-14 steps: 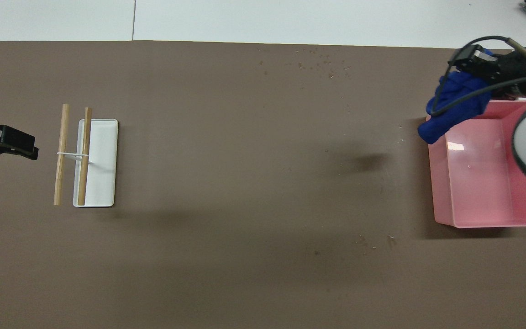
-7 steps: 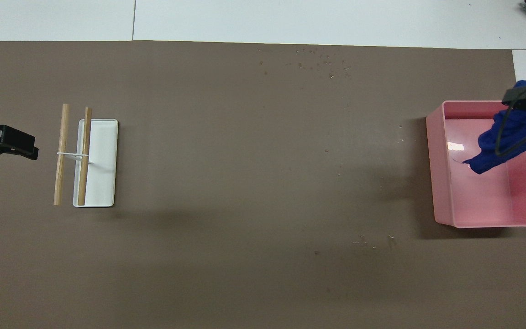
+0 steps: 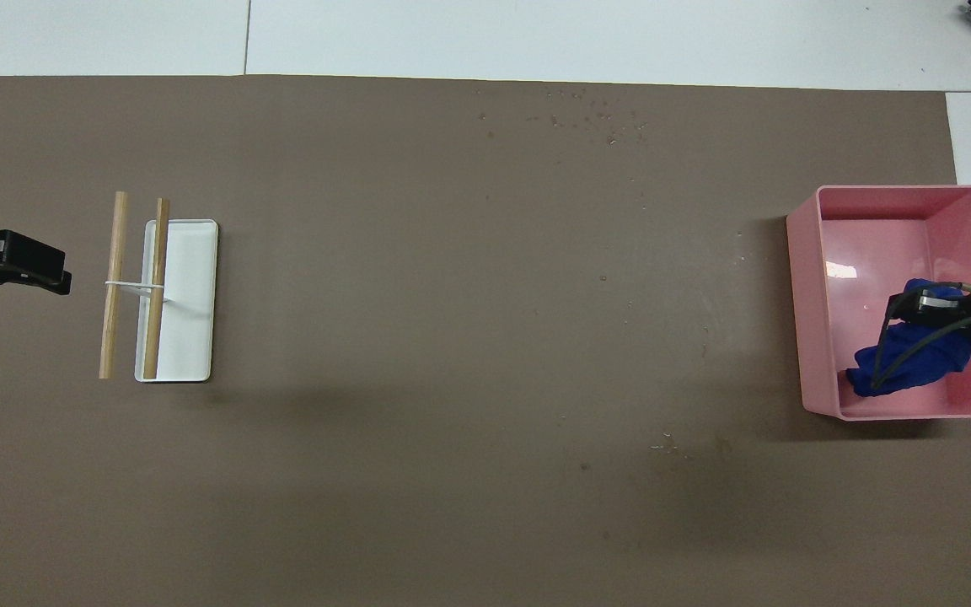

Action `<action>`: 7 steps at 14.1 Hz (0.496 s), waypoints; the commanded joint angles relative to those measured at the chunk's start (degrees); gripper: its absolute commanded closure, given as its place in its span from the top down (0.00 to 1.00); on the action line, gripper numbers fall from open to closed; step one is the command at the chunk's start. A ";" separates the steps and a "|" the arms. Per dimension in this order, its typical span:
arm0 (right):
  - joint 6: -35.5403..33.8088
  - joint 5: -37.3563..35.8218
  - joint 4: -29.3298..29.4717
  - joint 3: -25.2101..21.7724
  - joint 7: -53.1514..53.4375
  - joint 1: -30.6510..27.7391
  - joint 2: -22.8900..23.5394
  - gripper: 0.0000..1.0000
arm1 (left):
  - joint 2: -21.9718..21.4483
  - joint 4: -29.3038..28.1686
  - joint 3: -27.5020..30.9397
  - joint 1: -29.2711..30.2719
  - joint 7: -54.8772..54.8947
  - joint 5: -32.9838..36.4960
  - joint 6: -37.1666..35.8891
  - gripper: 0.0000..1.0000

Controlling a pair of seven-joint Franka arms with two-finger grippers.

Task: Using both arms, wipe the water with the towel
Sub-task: 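Release the cloth in the tray and raise the right gripper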

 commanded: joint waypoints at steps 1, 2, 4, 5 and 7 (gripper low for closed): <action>0.97 -1.02 -1.70 0.62 -1.23 -1.32 1.23 0.00 | -0.37 -0.13 0.31 -0.40 -0.74 -0.75 -0.83 1.00; 1.93 -1.11 -2.23 0.62 -1.32 -1.23 2.37 0.00 | -0.37 -0.31 0.31 -0.40 -0.82 -0.75 -0.82 1.00; 2.29 -3.30 -3.90 0.71 -1.32 -1.06 2.56 0.00 | -0.37 -0.40 0.31 -0.40 -0.82 -0.75 -0.74 1.00; 2.11 -3.66 -4.69 0.71 -1.23 -0.97 2.21 0.00 | -0.37 -0.31 0.31 -0.40 -0.82 -0.75 -0.74 1.00; 1.94 -3.66 -5.49 0.71 -1.32 -0.97 2.03 0.59 | -0.46 -0.31 0.31 -0.40 -0.82 -0.75 -0.74 1.00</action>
